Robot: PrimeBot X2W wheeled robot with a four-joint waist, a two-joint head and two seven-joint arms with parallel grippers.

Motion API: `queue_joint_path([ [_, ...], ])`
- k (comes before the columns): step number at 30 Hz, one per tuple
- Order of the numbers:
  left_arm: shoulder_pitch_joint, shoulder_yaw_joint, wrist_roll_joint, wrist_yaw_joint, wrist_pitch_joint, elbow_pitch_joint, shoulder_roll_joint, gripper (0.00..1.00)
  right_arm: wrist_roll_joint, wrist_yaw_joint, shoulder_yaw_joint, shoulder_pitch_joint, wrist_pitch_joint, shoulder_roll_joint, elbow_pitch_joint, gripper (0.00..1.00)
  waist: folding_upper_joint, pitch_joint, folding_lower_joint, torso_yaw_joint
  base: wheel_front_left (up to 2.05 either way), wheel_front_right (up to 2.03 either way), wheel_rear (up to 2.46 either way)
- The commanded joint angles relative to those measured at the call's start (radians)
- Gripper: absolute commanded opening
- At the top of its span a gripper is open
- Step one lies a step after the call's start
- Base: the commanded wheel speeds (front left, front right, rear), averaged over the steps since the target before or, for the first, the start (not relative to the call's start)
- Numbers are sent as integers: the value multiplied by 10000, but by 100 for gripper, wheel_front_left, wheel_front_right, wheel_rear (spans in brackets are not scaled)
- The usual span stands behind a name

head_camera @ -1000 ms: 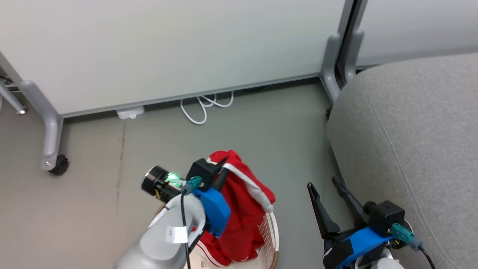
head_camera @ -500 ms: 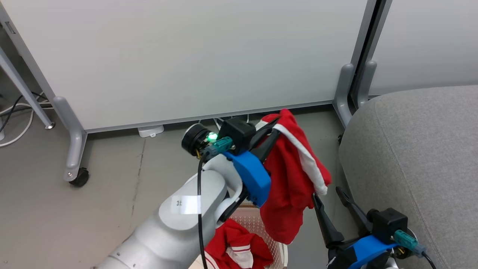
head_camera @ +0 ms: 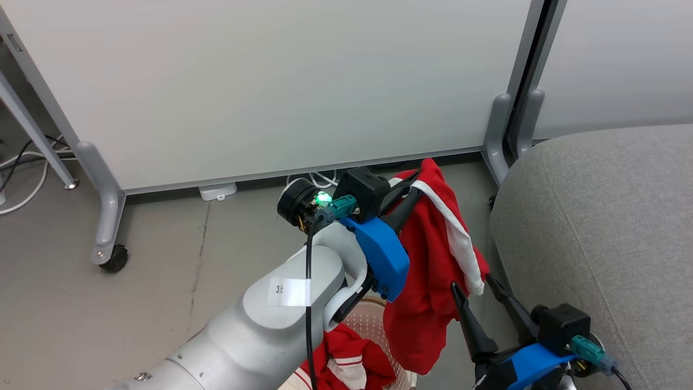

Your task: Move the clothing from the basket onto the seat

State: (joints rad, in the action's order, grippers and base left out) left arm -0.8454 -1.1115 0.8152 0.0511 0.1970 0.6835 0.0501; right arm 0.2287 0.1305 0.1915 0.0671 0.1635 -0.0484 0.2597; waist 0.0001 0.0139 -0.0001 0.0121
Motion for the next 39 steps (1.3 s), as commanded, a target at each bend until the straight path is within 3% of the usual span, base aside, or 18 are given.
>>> queue_joint_path([
  [1,-206,-103,77,-70,77,75,5,0,-45,4,29,-68,-57,-36,-45,100,-1,-22,1,-3,0,0,0],
  [18,-589,-1055,937,-214,397,198,5,0,-502,5,731,1932,-729,-36,1023,100,-1,-162,1,-13,0,0,0],
  [38,-632,-1579,1442,-63,400,73,3,0,-11,5,1498,3963,-47,-36,3715,100,-1,-69,1,163,0,0,0],
  [39,-626,-1591,1457,-59,401,64,1,0,54,5,1540,4024,-15,-36,3824,75,-1,-57,1,168,0,0,0],
])
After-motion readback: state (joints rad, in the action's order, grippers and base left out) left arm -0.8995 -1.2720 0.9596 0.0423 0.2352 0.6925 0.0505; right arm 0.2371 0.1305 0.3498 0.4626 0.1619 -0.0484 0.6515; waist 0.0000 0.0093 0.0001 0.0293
